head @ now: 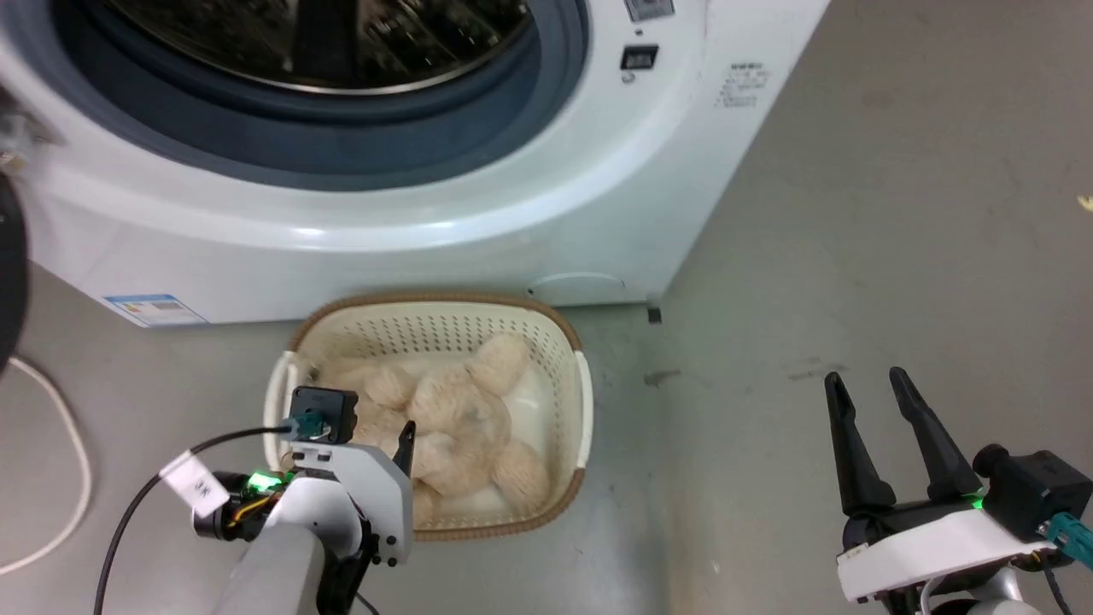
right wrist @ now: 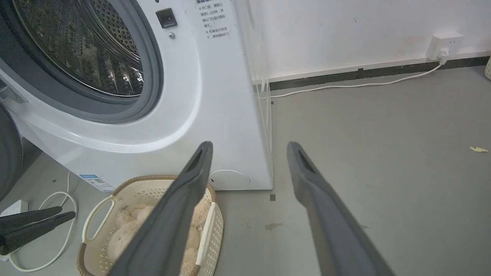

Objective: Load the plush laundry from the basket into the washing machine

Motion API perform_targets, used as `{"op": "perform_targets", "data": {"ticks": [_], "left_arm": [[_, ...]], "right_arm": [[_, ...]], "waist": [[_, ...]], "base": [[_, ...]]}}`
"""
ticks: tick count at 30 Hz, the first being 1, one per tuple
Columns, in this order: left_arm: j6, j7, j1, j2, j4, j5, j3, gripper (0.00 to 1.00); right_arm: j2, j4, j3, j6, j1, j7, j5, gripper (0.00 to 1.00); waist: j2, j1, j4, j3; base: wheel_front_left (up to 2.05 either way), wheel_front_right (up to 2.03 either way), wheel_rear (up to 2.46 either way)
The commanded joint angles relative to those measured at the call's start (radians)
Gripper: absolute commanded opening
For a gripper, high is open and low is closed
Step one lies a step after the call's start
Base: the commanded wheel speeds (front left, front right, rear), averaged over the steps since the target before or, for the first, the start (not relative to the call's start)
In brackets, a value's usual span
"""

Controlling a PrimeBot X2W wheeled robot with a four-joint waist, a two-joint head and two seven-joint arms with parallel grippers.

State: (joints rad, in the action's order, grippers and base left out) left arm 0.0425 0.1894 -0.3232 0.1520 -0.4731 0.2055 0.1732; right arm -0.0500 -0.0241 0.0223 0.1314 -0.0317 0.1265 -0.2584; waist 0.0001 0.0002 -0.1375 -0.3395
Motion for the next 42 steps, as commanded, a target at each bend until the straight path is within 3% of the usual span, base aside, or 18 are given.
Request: {"op": "perform_targets", "data": {"ticks": [1, 30, 34, 42], "left_arm": [[-0.004, 0.022, -0.033, 0.019, -0.026, -0.003, 0.022, 1.00], [0.024, 0.237, -0.250, 0.286, -0.142, -0.136, 0.315, 1.00], [0.015, 0.263, -0.281, 0.319, -0.152, -0.138, 0.336, 1.00], [-0.042, 0.250, -0.345, 0.363, -0.155, -0.146, 0.363, 1.00]], "right_arm": [[0.000, -0.010, 0.005, 0.000, -0.018, 0.011, -0.021, 1.00], [0.000, -0.064, 0.049, -0.001, -0.047, 0.072, -0.190, 1.00], [0.000, -0.070, 0.056, -0.001, -0.051, 0.080, -0.212, 1.00], [0.000, -0.070, 0.069, -0.001, -0.059, 0.095, -0.244, 1.00]], "waist": [[-0.0001, -0.0002, -0.022, -0.037], [-0.0001, -0.0002, -0.137, -0.348], [-0.0001, -0.0002, -0.150, -0.392], [-0.0001, -0.0002, -0.166, -0.462]], "base": [[0.00, 0.00, 0.00], [0.00, 0.00, 0.00], [0.00, 0.00, 0.00], [0.00, 0.00, 0.00]]}}
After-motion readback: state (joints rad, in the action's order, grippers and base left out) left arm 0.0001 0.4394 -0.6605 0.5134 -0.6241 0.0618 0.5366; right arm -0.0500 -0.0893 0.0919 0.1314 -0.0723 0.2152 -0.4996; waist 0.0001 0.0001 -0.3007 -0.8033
